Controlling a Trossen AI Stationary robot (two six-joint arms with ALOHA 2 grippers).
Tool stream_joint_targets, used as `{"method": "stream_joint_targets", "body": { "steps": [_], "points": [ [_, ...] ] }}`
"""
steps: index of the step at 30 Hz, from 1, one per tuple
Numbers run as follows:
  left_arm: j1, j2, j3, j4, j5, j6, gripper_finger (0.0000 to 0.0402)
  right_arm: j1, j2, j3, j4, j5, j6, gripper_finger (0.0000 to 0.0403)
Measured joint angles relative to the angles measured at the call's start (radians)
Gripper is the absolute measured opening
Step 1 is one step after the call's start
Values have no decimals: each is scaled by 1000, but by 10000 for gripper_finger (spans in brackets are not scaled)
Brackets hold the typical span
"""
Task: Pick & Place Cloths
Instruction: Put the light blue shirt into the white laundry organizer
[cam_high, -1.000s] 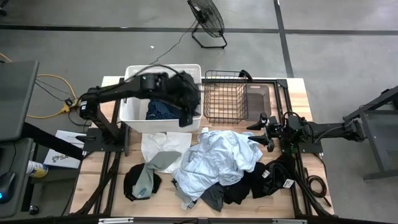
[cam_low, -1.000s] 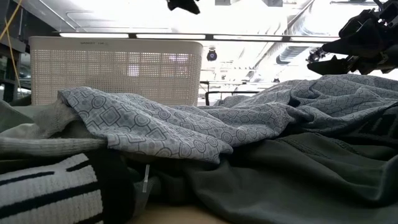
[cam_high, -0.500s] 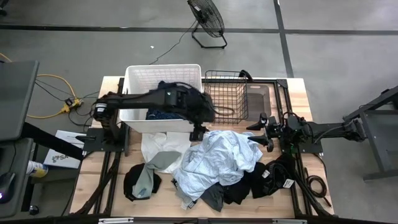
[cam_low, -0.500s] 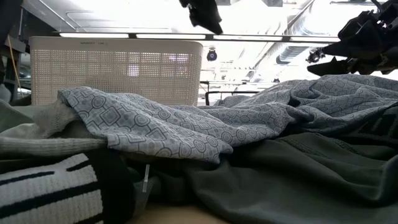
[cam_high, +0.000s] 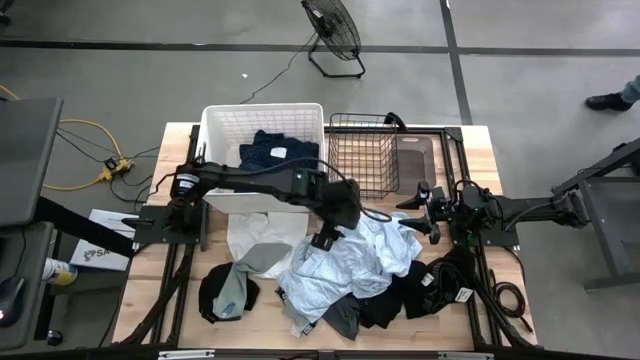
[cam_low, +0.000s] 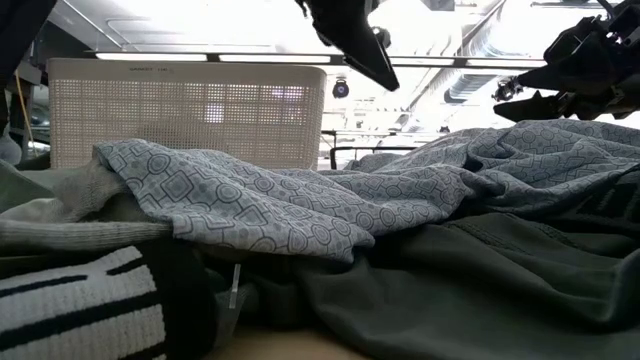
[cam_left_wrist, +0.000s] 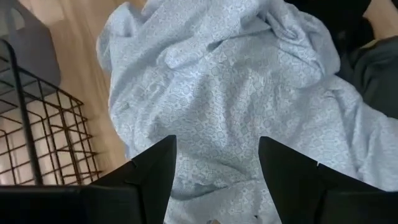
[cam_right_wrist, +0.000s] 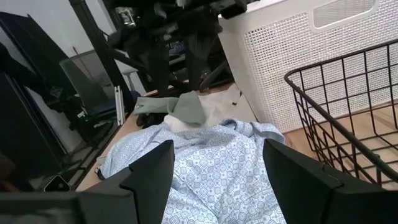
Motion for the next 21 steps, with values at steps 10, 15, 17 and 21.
{"method": "stream_joint_targets", "body": {
  "steps": [10, 15, 17, 21],
  "points": [
    [-52, 72, 0, 79, -2, 78, 332, 0, 0, 0, 0, 1, 0, 238],
    [-64, 107, 1, 109, -20, 162, 381, 0, 0, 0, 0, 0, 0, 238],
    [-69, 117, 1, 114, -22, 174, 386, 0, 0, 0, 0, 0, 0, 238],
    [-69, 155, 0, 139, -33, 175, 388, 0, 0, 0, 0, 0, 0, 238]
  ]
}}
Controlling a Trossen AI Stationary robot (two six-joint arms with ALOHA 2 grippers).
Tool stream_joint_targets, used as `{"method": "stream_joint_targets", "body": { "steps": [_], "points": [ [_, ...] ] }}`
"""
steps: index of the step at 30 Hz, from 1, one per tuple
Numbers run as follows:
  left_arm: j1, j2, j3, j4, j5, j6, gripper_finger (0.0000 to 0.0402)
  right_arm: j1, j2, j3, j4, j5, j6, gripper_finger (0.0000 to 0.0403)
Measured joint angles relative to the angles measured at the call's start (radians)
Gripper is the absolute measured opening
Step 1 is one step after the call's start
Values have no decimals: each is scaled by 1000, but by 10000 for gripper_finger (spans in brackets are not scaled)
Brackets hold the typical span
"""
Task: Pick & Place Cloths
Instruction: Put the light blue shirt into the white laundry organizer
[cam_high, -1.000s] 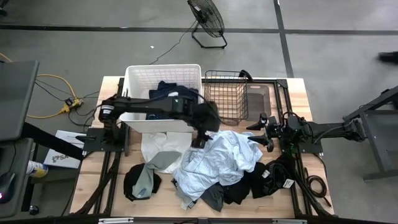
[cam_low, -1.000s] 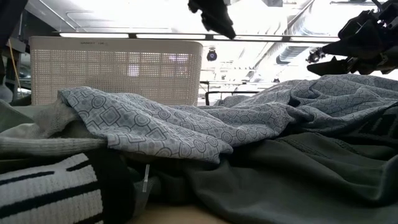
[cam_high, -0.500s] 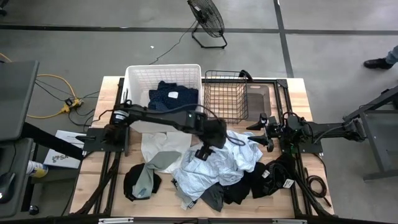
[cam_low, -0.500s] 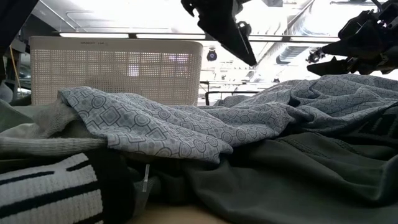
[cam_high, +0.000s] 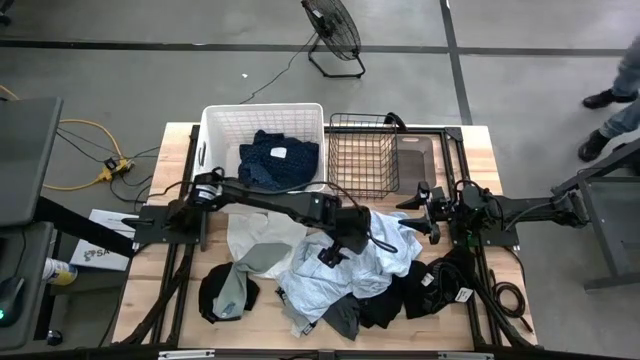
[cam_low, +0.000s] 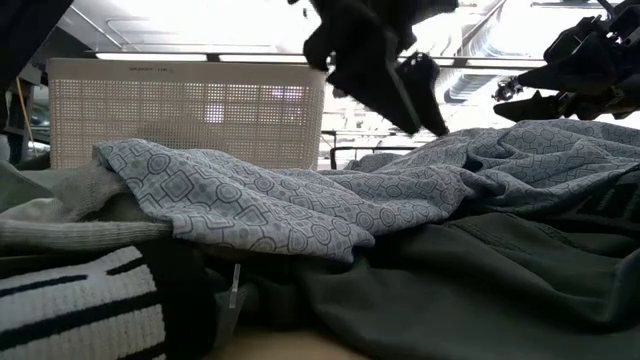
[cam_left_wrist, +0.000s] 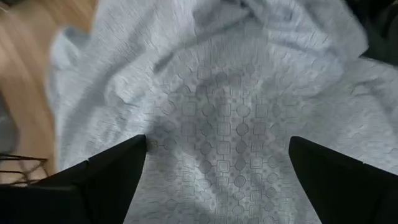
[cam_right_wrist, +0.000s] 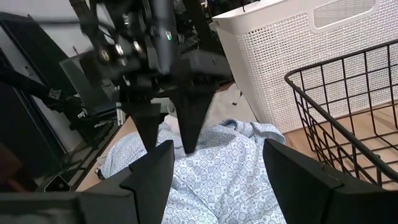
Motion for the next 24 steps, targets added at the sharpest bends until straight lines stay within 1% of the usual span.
{"method": "stream_joint_targets", "body": {
  "steps": [4, 7, 9, 14, 16, 19, 24],
  "points": [
    [-1, 22, 0, 28, -1, 0, 388, 0, 0, 0, 0, 0, 0, 238],
    [-1, 43, 0, 37, -28, -10, 388, 0, 0, 0, 0, 0, 0, 238],
    [-1, 57, 0, 30, -50, -29, 388, 0, 0, 0, 0, 0, 0, 238],
    [0, 72, 2, 33, -57, -86, 381, 0, 0, 0, 0, 0, 0, 238],
    [0, 76, 1, 20, -64, -108, 366, 0, 0, 0, 0, 0, 0, 238],
    [-1, 76, 1, 7, -73, -125, 330, 0, 0, 0, 0, 0, 0, 238],
    [0, 76, -23, 0, -76, -174, 247, 0, 0, 0, 0, 0, 0, 238]
  ]
}}
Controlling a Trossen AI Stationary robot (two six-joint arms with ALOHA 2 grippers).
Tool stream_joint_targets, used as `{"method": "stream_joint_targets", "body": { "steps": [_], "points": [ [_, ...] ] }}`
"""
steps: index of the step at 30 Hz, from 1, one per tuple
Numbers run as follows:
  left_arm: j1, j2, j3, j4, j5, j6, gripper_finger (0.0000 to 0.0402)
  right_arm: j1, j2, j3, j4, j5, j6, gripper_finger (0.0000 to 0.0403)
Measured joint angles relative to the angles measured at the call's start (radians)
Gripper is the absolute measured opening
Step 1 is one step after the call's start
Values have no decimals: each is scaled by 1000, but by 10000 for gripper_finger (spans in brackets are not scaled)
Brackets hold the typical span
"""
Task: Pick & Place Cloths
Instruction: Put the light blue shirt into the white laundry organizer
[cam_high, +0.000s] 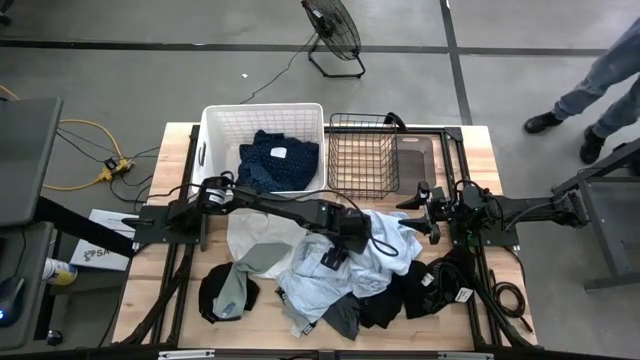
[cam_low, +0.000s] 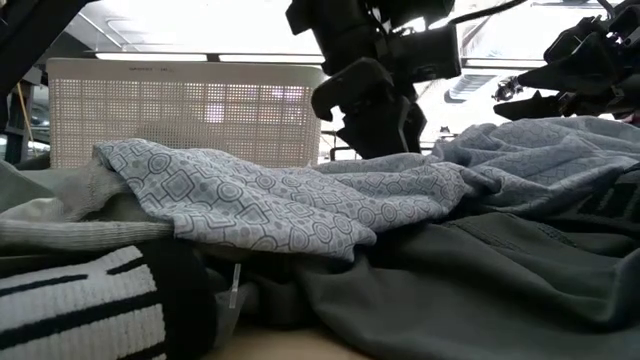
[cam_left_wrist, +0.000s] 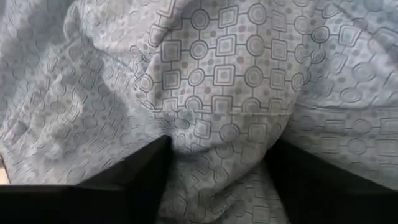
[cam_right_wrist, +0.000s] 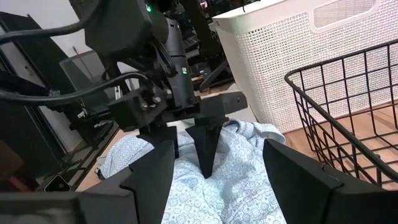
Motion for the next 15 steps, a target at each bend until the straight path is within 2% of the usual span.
{"method": "stream_joint_targets", "body": {
  "steps": [5, 10, 11, 15],
  "points": [
    [-1, 0, 0, -46, -5, -36, 145, 0, 0, 0, 0, 0, 0, 238],
    [-1, -14, 26, -135, -5, -61, 26, 0, 0, 0, 0, 0, 0, 238],
    [-1, -16, 38, -158, -5, -64, 16, 0, 0, 0, 0, 1, 0, 238],
    [0, -19, 106, -241, -5, -64, 16, 0, 0, 0, 0, 2, 0, 238]
  ]
}}
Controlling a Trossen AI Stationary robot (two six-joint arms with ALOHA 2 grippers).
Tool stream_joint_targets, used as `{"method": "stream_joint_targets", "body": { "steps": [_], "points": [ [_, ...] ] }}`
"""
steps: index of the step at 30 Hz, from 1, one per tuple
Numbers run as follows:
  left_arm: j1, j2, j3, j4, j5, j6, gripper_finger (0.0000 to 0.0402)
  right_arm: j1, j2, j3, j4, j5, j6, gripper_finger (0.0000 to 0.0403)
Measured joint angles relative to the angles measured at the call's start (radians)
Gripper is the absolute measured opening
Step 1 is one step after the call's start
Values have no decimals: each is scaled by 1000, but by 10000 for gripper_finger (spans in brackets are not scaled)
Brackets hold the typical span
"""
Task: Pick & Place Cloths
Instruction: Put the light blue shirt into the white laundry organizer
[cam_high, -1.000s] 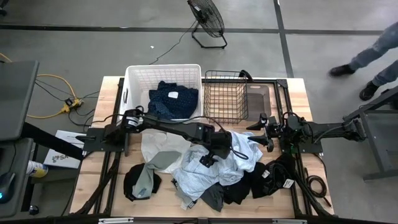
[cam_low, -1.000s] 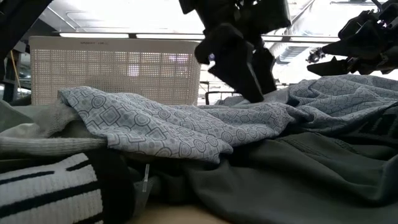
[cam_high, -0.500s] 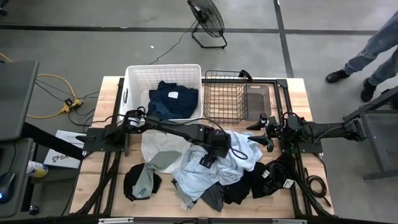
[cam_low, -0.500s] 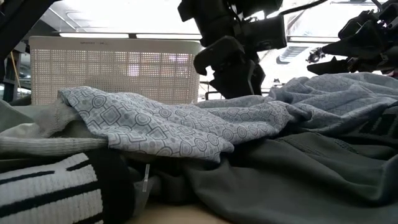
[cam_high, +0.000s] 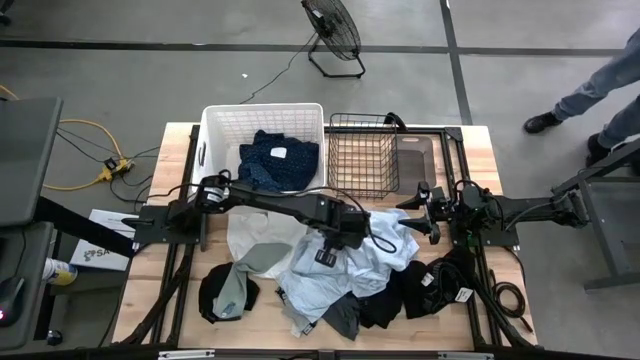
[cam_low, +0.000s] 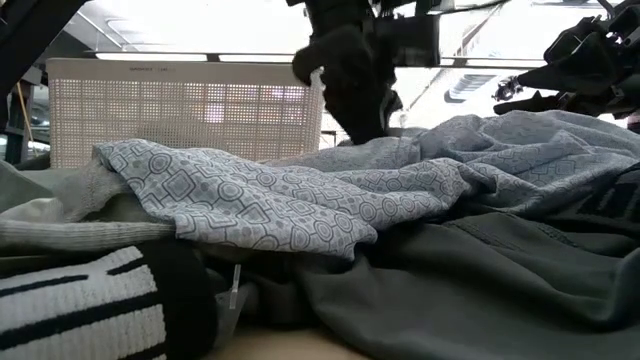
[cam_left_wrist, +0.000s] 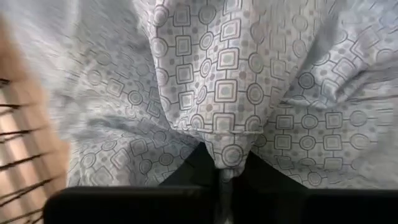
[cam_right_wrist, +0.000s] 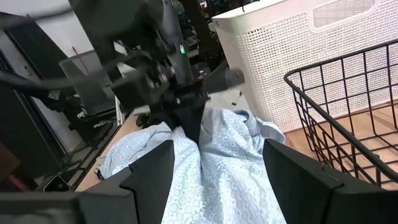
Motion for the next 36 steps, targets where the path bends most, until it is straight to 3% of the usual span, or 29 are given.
{"method": "stream_joint_targets", "body": {
  "steps": [10, 16, 27, 36],
  "points": [
    [1, -3, 379, -282, -84, -36, 5, 0, 0, 0, 0, 0, 0, 238],
    [-2, -141, 337, -254, -164, -60, 5, 0, 0, 0, -2, -1, 0, 238],
    [-52, -310, 378, -145, -442, -55, 4, 0, 14, 0, -11, -2, 0, 238],
    [-65, -433, 378, -13, -819, -4, 3, 0, 13, 0, -7, -2, 0, 238]
  ]
}}
